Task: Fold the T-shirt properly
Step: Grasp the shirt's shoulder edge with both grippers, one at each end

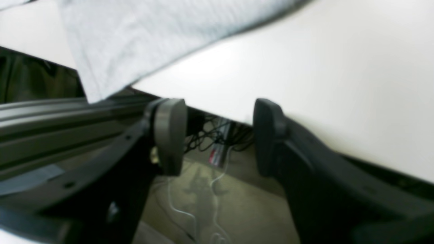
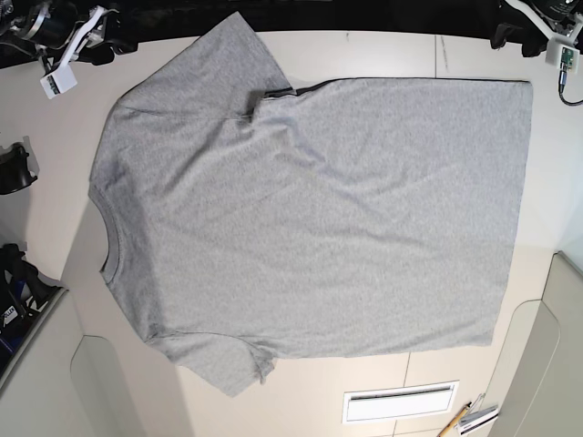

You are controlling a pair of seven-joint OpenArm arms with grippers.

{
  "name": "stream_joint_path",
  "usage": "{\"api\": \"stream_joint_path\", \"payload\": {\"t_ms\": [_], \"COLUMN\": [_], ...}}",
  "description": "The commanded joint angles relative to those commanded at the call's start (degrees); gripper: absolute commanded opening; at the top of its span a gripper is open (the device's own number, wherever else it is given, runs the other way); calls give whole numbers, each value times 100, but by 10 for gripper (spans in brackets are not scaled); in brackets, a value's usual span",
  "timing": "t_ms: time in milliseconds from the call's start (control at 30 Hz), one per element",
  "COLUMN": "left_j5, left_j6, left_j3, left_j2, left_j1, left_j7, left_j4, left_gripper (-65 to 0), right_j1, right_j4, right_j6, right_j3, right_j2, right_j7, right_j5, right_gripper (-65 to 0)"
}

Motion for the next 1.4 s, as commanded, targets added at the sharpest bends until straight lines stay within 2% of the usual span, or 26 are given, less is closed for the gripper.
{"api": "stream_joint_path", "payload": {"t_ms": [100, 267, 400, 567, 767, 867, 1167, 1333, 1400], "left_j5": [2, 11, 13, 11, 4, 7, -251, -490, -487], "left_j6": [232, 232, 229, 229, 236, 380, 372, 177, 179], "left_j3": [0, 0, 0, 0, -2, -4, -2, -2, -2], "left_j2": [-116, -186, -188, -192, -525, -691, -935, -949, -946], "left_j1": [-35, -190, -297, -629, -1196, -1405, -2039, -2116, -2127], "left_j7": [-11, -2, 15, 63, 105, 168, 361, 363, 361], "left_j4": [0, 0, -15, -487, -1355, -1641, -2787, -2907, -2907], "left_gripper": [-197, -197, -197, -197, -197, -197, -197, -197, -197], "right_j1": [186, 516, 575, 785, 962, 960, 962, 962, 962], "right_j4": [-151, -385, -531, -942, -1130, -1130, -1134, -1134, -1134], "right_j6": [4, 2, 4, 105, 105, 103, 105, 107, 107], "right_j3": [-4, -15, -15, -20, -251, -494, -997, -1239, -1401], "right_j2": [-166, -330, -330, -343, -343, -343, -343, -345, -345], "right_j7": [2, 9, 28, 15, -4, -2, 0, 4, 4], "right_j5": [0, -4, 42, 216, 186, 188, 160, 146, 140], "right_gripper": [-335, -335, -335, -335, -335, -335, -335, -335, -335]}}
